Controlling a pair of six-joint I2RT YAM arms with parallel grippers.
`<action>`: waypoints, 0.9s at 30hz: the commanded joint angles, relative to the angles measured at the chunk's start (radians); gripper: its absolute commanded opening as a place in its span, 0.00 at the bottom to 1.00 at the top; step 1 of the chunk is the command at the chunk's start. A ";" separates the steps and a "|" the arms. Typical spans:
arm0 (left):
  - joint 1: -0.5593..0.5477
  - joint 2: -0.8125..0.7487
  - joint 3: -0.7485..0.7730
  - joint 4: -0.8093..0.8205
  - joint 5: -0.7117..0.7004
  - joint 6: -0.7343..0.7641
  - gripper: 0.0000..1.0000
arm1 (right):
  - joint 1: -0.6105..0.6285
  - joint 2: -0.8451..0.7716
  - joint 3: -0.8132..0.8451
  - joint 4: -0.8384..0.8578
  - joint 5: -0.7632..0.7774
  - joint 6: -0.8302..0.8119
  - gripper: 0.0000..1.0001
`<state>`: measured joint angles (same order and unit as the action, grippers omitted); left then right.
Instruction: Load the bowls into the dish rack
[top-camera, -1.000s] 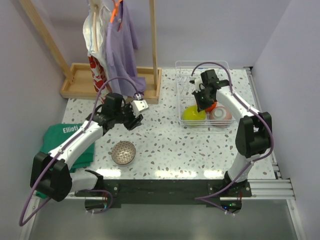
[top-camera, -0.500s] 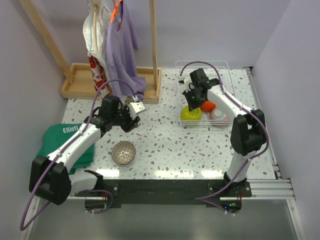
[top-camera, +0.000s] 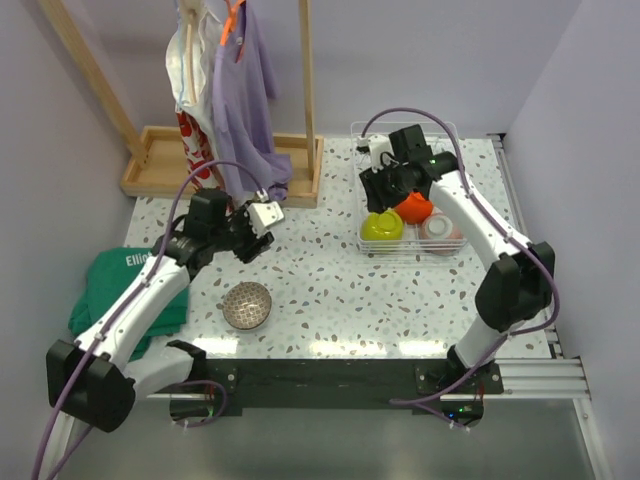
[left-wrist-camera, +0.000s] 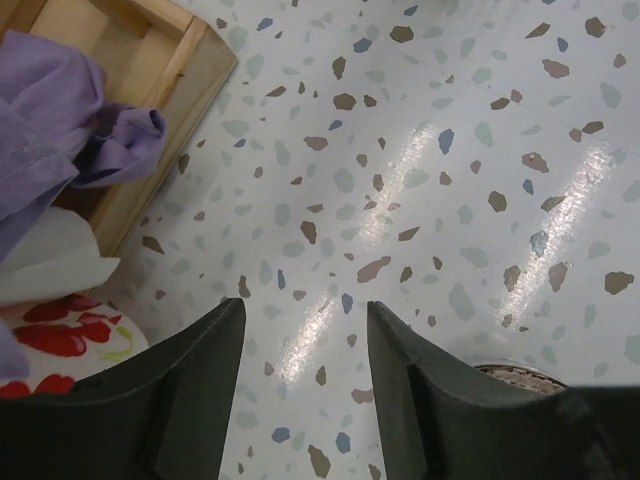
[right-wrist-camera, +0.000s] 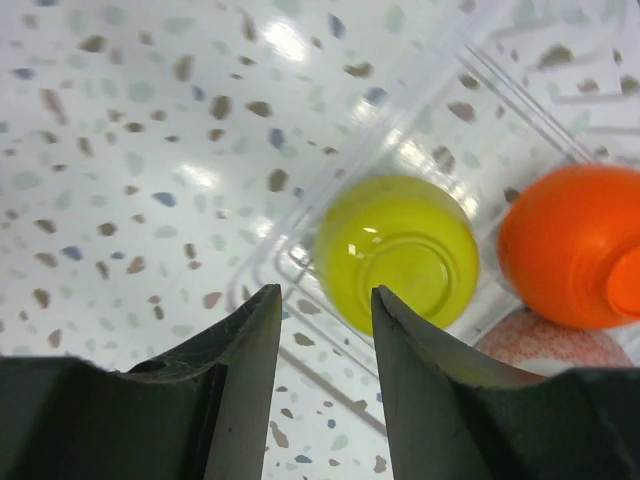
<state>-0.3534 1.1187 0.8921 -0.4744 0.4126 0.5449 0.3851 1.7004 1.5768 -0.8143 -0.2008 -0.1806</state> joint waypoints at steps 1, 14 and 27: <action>0.013 -0.115 -0.025 -0.101 -0.121 0.046 0.57 | 0.110 -0.062 0.060 -0.026 -0.265 -0.139 0.47; 0.117 -0.481 -0.351 -0.222 -0.391 0.063 0.80 | 0.569 0.051 0.141 -0.089 -0.351 -0.516 0.51; 0.339 -0.370 -0.202 -0.316 -0.427 -0.062 0.77 | 0.673 0.079 0.095 0.021 -0.387 -0.574 0.49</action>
<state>-0.1135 0.7029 0.5930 -0.7647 -0.0395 0.5377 1.0454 1.8439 1.7020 -0.8883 -0.5526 -0.7231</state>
